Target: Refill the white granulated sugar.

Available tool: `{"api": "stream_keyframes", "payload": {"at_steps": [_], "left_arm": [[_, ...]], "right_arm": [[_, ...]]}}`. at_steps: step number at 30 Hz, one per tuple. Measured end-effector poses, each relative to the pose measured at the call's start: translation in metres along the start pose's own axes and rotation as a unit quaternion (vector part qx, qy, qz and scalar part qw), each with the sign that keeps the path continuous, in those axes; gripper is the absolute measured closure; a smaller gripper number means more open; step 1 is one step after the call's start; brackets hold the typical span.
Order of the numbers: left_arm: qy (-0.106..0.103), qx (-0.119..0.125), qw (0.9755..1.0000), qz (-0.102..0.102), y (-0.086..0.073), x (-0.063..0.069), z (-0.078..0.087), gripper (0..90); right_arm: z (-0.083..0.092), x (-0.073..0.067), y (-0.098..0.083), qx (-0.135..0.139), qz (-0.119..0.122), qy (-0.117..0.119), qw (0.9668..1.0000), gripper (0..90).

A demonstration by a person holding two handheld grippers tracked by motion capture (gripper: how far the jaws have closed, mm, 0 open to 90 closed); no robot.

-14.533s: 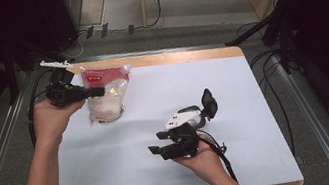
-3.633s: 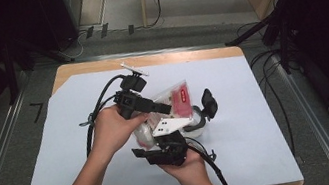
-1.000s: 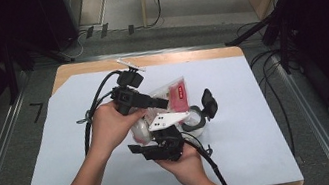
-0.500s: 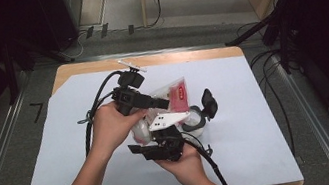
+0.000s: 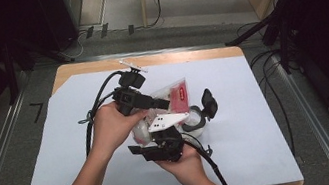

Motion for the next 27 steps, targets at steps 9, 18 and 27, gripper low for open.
{"api": "stream_keyframes", "payload": {"at_steps": [9, 18, 27], "left_arm": [[0.002, -0.002, 1.0000, -0.002, 0.0000, 0.0005, 0.0001, 70.3], [0.001, 0.000, 1.0000, -0.001, 0.0000, -0.0002, -0.0007, 70.2], [0.002, -0.001, 1.0000, -0.002, -0.0003, 0.0005, -0.0003, 70.2]], "right_arm": [[0.0003, 0.0000, -0.0001, 0.002, -0.002, 0.001, 1.0000, 63.7], [0.0001, 0.0002, -0.0006, 0.001, -0.003, 0.003, 1.0000, 63.7], [0.0003, -0.0001, -0.0004, 0.001, -0.003, 0.002, 1.0000, 63.7]]}}
Point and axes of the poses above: each handheld gripper's, and its own axes: z roughly backward along the jaws, y roughly out of its top, x roughly to its right, the point moved 4 cm from there along -z, roughly forward along the jaws, and after that the axes turned 15 degrees about z, right-handed, at the moved point
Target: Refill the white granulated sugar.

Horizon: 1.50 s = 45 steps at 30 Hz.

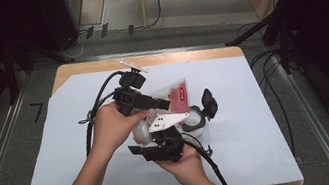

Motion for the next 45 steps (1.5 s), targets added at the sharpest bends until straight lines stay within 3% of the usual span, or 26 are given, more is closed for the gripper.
{"api": "stream_keyframes", "payload": {"at_steps": [24, 45], "left_arm": [[0.002, 0.005, 0.9999, -0.011, -0.0001, 0.0044, -0.0009, 71.2], [0.000, 0.011, 0.9997, -0.021, 0.0002, 0.0081, -0.0010, 71.1]], "right_arm": [[0.0002, -0.0007, 0.0001, 0.006, 0.006, -0.005, 1.0000, 63.4], [0.0008, -0.0027, 0.0018, 0.010, -0.003, -0.001, 0.9999, 63.2]]}}
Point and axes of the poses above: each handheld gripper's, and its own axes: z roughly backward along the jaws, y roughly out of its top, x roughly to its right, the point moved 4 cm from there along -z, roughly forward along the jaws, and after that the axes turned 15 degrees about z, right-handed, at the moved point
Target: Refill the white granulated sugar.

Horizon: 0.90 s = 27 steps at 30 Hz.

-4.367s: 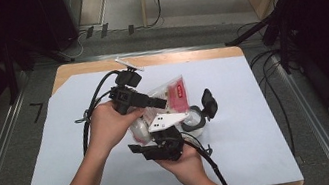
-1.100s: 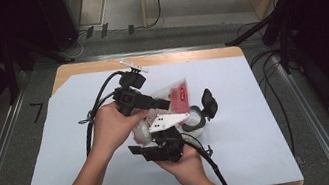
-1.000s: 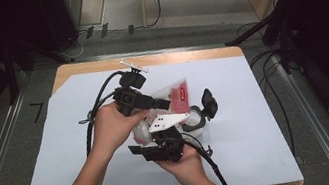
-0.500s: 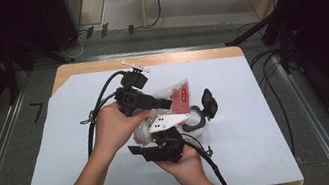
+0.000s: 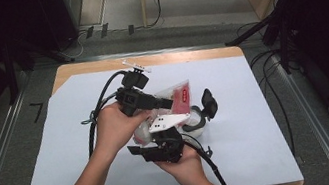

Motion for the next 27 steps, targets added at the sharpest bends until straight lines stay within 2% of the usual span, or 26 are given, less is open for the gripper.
{"api": "stream_keyframes", "payload": {"at_steps": [27], "left_arm": [[-0.005, 0.006, 1.0000, -0.003, 0.0002, 0.0009, 0.0004, 73.0]], "right_arm": [[0.0005, 0.0011, -0.0004, -0.004, 0.008, -0.016, 0.9998, 63.5]]}}
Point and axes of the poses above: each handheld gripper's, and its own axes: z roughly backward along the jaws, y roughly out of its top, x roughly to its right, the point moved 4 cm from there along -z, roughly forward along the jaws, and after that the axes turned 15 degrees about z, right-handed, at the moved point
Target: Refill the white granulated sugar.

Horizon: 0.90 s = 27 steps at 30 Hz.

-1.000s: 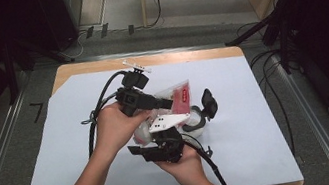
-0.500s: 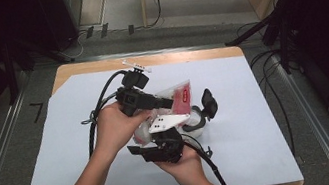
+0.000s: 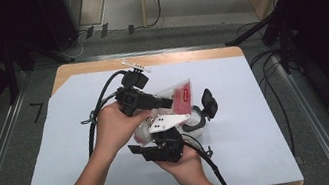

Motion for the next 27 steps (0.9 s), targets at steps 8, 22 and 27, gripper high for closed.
{"api": "stream_keyframes", "payload": {"at_steps": [8, 22, 27], "left_arm": [[0.001, -0.002, 1.0000, 0.001, -0.0002, -0.0006, -0.0007, 73.0], [0.005, -0.005, 1.0000, 0.001, -0.0009, -0.0012, -0.0008, 73.0], [0.005, -0.004, 1.0000, 0.002, -0.0010, -0.0012, -0.0009, 73.0]], "right_arm": [[0.0006, 0.0009, -0.0008, -0.001, -0.003, 0.002, 1.0000, 63.6], [-0.0002, 0.0004, -0.0011, -0.002, -0.002, 0.006, 1.0000, 63.5], [-0.0002, 0.0003, -0.0013, -0.003, -0.002, 0.006, 1.0000, 63.5]]}}
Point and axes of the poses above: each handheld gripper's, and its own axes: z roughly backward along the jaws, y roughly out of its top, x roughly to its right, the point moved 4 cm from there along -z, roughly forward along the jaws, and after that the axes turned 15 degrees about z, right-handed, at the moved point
